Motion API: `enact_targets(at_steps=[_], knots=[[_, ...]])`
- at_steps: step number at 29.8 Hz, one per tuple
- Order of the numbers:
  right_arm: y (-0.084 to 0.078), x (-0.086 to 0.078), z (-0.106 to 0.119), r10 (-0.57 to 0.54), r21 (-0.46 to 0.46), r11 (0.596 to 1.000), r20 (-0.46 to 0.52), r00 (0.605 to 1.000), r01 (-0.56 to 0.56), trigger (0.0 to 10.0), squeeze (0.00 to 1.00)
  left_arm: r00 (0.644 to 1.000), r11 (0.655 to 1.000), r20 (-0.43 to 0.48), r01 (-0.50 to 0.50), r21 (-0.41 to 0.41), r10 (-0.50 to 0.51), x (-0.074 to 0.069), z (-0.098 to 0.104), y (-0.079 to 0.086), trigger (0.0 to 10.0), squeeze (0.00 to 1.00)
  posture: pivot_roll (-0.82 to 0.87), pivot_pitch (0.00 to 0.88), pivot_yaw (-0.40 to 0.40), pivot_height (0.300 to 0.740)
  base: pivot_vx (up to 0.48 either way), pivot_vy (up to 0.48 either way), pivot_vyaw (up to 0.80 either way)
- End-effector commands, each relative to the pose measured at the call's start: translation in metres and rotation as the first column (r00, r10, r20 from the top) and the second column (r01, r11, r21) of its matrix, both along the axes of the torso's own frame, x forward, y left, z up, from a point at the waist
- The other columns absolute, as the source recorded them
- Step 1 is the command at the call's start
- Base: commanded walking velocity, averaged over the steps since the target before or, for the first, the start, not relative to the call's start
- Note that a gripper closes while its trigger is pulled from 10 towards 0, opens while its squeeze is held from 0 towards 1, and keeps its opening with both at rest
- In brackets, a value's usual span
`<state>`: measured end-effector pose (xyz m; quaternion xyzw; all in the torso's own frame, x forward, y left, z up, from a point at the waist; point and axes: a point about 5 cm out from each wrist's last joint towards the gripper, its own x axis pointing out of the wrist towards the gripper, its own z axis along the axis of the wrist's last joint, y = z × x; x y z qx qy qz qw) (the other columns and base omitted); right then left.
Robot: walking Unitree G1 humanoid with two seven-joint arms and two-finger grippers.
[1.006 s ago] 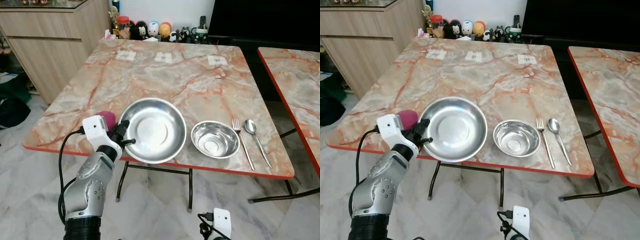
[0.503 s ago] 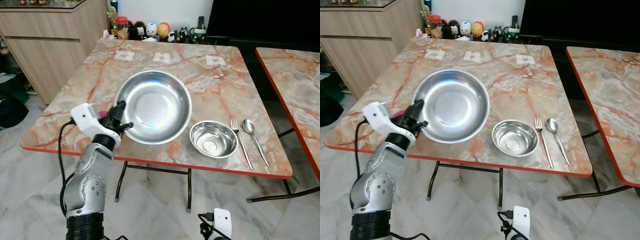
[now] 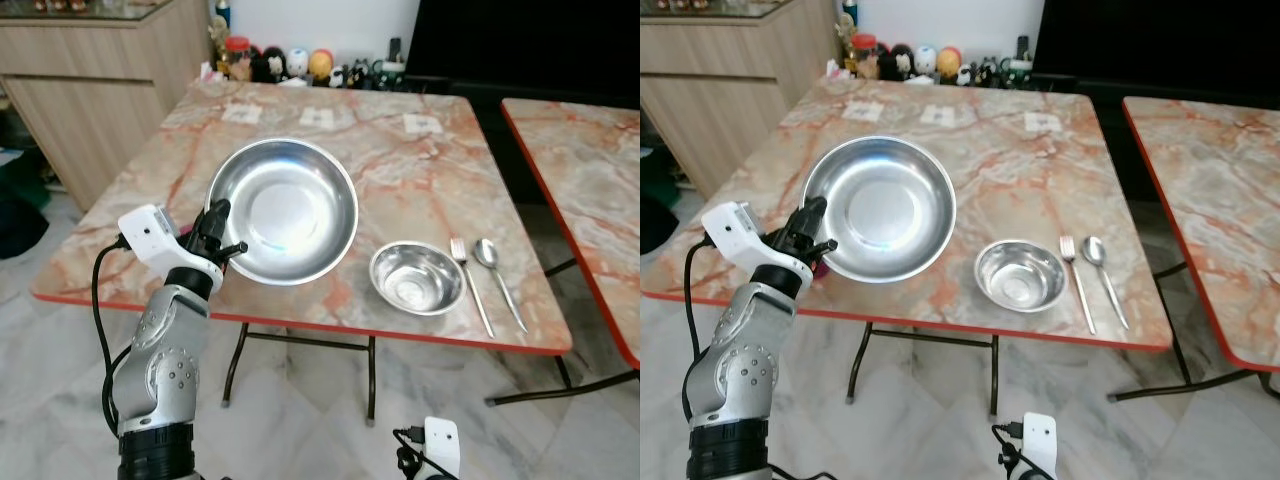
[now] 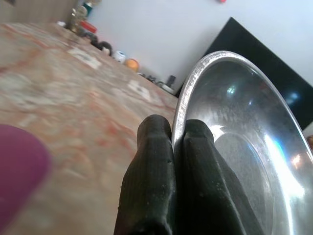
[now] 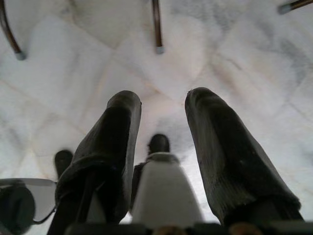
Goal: Setting the table
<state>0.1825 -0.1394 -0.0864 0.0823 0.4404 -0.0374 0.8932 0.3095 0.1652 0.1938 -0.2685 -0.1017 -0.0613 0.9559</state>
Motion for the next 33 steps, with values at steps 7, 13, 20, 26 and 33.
enact_targets(at_steps=[7, 13, 20, 26, 33], knots=[[0.0006, -0.0023, -0.0011, -0.005, 0.004, 1.0, -0.007, 1.0, 0.005, 10.0, 0.0, 0.999, 1.0, 0.027, -0.018, 0.019, 0.017, 0.0028, 0.0078, 0.0026, 10.0, 0.0, 0.08, 0.0, -0.048, 0.74, 0.0, -0.468, 0.0], [0.0004, -0.0021, -0.001, -0.01, 0.003, 1.0, -0.007, 1.0, 0.01, 10.0, 0.0, 0.999, 0.999, 0.023, -0.027, 0.028, 0.026, 0.0029, 0.0077, 0.0046, 10.0, 0.0, 0.08, 0.0, -0.045, 0.74, 0.0, -0.465, 0.0], [0.0003, -0.0021, -0.001, -0.018, 0.004, 1.0, -0.006, 1.0, 0.018, 10.0, 0.0, 0.999, 0.999, 0.023, -0.026, 0.04, 0.025, 0.0039, 0.0085, 0.0051, 10.0, 0.0, 0.08, 0.0, -0.045, 0.74, 0.0, -0.463, 0.0], [0.0011, -0.0014, -0.0006, -0.024, 0.006, 1.0, -0.004, 1.0, 0.024, 10.0, 0.0, 0.999, 0.998, 0.021, -0.031, 0.054, 0.03, 0.0053, 0.0095, 0.0071, 10.0, 0.0, 0.07, 0.012, -0.034, 0.74, 0.0, -0.465, 0.0], [0.0011, -0.0007, -0.0003, -0.031, 0.005, 1.0, -0.003, 1.0, 0.031, 10.0, 0.0, 1.0, 0.996, 0.009, -0.028, 0.081, 0.028, 0.0056, 0.0074, 0.009, 10.0, 0.0, 0.07, 0.018, -0.027, 0.74, 0.0, -0.465, 0.0]])
